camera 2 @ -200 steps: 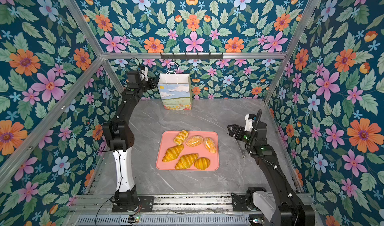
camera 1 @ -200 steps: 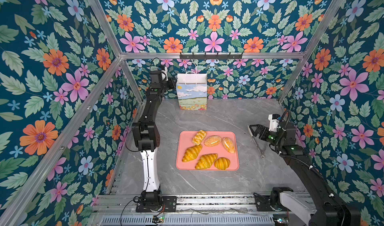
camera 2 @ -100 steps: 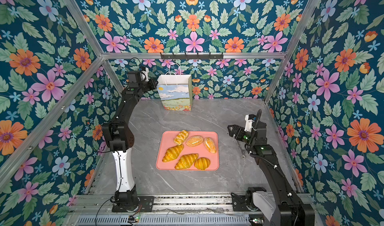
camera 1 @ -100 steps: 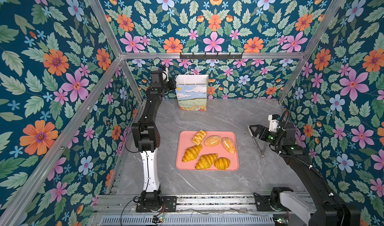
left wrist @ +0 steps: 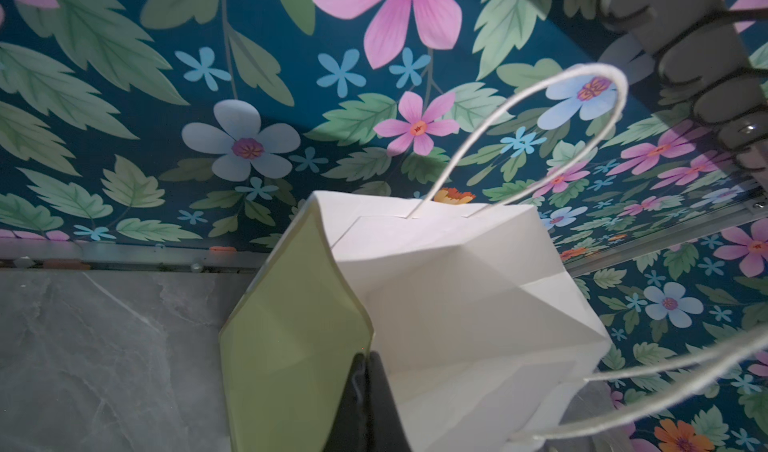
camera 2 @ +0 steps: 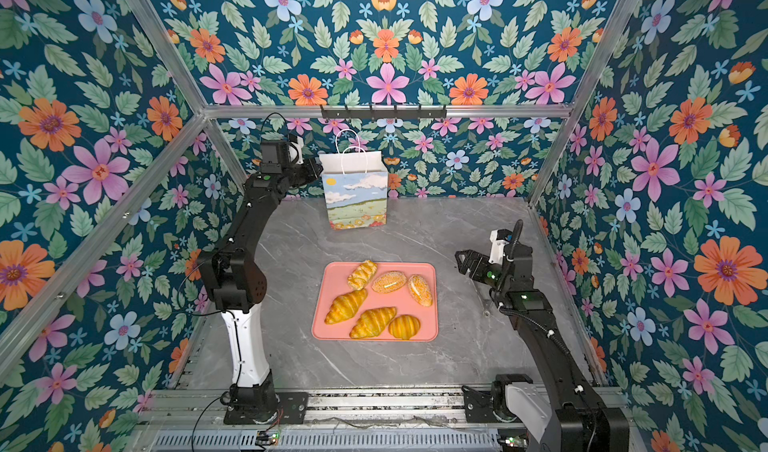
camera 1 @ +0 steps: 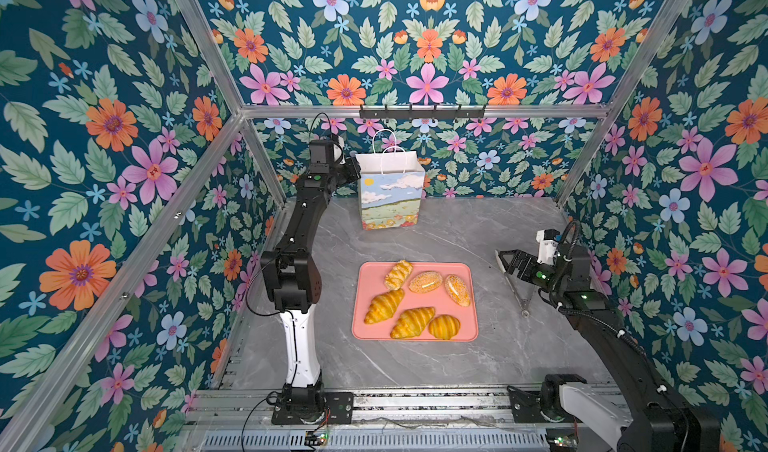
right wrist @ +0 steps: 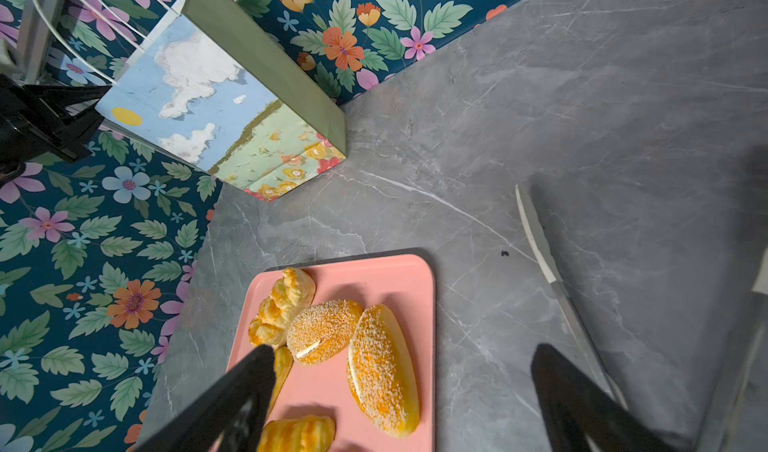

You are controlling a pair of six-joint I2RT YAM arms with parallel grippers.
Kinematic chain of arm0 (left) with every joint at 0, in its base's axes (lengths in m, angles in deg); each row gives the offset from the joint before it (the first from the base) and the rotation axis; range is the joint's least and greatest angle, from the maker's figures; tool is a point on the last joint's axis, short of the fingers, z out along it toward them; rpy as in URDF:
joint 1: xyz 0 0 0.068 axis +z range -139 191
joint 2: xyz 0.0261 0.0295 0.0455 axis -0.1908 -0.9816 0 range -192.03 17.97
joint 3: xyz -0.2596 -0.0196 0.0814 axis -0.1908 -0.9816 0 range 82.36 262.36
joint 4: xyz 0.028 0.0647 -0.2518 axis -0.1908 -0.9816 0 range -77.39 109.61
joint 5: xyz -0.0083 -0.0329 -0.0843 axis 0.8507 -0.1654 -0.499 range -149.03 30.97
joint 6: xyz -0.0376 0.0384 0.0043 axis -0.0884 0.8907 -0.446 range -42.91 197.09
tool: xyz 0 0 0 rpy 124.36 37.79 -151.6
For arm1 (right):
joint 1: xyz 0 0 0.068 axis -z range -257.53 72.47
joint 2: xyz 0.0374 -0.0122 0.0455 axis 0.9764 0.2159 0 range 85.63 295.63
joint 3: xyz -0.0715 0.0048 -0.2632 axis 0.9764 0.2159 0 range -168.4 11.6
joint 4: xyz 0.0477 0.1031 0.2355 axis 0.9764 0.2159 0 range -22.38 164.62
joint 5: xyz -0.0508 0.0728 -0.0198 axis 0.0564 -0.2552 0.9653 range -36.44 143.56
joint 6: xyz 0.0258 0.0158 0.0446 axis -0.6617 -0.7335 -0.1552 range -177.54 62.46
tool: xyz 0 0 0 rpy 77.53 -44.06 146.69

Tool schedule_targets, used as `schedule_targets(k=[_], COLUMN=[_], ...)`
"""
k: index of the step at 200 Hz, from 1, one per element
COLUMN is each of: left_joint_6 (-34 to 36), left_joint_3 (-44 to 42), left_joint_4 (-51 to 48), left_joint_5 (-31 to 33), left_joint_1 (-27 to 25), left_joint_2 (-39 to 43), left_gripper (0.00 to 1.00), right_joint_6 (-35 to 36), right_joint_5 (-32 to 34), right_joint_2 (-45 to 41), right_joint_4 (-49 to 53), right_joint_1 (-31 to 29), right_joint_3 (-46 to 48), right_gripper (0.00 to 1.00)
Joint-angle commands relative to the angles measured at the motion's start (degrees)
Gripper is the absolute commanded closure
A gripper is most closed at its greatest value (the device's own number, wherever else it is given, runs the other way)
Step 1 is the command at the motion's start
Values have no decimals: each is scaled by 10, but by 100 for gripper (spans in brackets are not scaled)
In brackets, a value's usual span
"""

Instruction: Place the fake bread into the paper bag

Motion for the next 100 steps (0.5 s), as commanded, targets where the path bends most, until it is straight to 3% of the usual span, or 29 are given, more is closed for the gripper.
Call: schedule_targets(k=[1, 100], left_joint_6=[-21, -57], left_joint_3=[-22, -205], left_joint_4=[-19, 23], left_joint_5=[14, 26], left_joint_1=[-17, -68], left_joint_2=[23, 144], left_gripper=[100, 100], right_joint_6=[-1, -4], right_joint_5=[4, 7], right_joint_2=[-5, -36], right_joint_4=[5, 45], right_joint_1=[0, 0], right_joint_3=[-5, -9], right_gripper=[3, 3])
